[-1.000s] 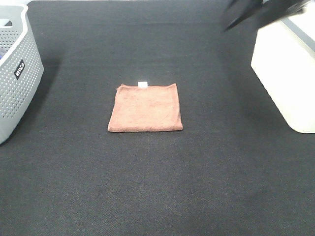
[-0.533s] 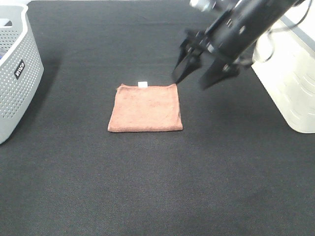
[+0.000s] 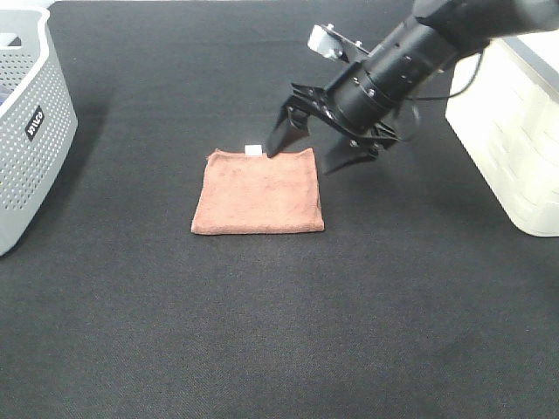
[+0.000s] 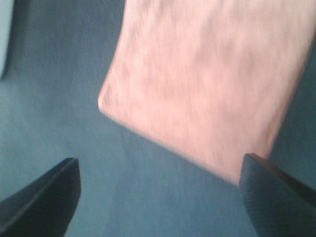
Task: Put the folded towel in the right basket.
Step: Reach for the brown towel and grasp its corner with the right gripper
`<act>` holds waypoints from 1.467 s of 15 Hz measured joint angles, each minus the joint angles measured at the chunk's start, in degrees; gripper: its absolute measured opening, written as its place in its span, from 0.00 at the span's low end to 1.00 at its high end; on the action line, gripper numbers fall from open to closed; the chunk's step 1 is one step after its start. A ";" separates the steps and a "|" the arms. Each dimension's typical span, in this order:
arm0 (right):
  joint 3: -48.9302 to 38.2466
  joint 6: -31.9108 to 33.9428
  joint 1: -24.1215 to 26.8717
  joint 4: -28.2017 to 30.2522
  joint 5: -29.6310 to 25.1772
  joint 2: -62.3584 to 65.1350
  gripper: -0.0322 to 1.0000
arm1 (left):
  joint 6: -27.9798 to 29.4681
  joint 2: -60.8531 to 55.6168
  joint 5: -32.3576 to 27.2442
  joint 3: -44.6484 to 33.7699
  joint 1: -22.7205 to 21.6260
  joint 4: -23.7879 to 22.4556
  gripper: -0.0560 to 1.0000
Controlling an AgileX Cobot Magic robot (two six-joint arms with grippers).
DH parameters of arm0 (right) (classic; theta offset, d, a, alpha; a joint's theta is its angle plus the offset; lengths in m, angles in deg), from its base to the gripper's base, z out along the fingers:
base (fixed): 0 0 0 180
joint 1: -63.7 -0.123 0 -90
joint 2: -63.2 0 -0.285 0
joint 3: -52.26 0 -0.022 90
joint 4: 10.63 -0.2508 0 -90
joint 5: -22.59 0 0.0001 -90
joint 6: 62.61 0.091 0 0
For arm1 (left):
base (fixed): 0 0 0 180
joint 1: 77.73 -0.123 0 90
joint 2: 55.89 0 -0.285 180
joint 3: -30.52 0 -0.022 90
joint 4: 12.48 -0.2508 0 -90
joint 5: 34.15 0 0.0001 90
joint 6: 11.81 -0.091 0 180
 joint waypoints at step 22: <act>7.22 -4.64 2.23 -7.96 -1.03 -15.36 0.64 | 0.00 0.00 0.00 0.00 0.00 0.00 0.88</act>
